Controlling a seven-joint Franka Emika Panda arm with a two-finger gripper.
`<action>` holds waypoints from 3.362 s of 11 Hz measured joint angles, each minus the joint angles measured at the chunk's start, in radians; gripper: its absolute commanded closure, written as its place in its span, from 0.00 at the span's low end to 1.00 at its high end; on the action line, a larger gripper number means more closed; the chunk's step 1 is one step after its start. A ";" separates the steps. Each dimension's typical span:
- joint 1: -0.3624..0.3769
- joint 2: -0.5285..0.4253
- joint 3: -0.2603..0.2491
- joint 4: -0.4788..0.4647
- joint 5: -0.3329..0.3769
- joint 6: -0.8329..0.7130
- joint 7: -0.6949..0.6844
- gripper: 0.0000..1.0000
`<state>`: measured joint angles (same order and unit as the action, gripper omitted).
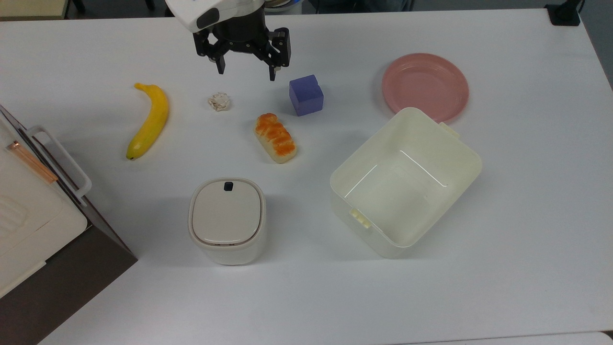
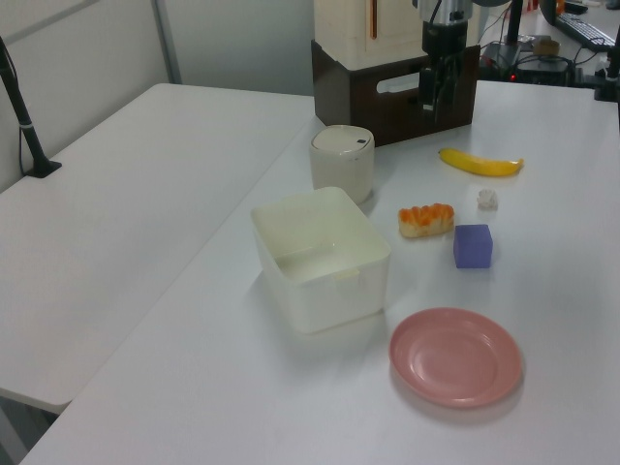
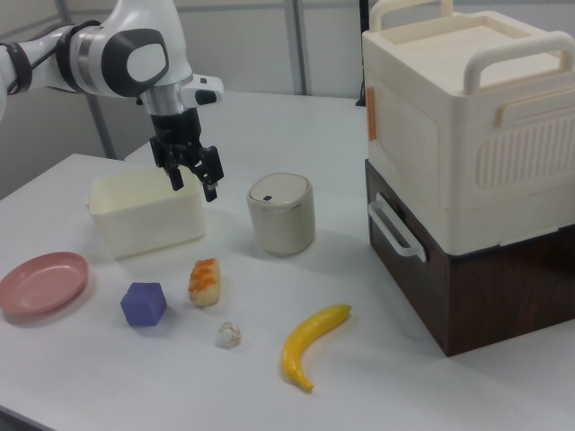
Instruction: Open the trash can
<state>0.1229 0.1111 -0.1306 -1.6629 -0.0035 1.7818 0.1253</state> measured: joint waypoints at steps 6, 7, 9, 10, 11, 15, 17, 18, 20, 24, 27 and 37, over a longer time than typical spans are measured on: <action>0.000 0.000 0.000 0.000 0.000 0.000 -0.067 0.90; 0.000 0.000 0.000 0.001 0.000 0.014 -0.093 0.90; 0.000 0.008 0.000 0.000 0.000 0.130 -0.116 0.91; -0.001 0.021 -0.001 -0.001 0.000 0.203 -0.116 0.91; -0.001 0.040 -0.002 -0.001 0.000 0.284 -0.117 0.91; -0.006 0.157 -0.015 -0.002 0.000 0.580 -0.118 0.91; -0.007 0.211 -0.028 0.022 0.000 0.645 -0.118 0.91; -0.008 0.239 -0.030 0.042 0.000 0.649 -0.118 0.91; -0.008 0.279 -0.030 0.068 0.000 0.649 -0.118 0.90; -0.008 0.314 -0.030 0.076 0.000 0.649 -0.118 0.90; -0.009 0.328 -0.030 0.083 -0.002 0.653 -0.118 0.86; -0.014 0.082 -0.064 0.107 -0.001 0.132 -0.116 0.00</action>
<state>0.1094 0.1933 -0.1947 -1.5563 -0.0049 1.9134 0.0090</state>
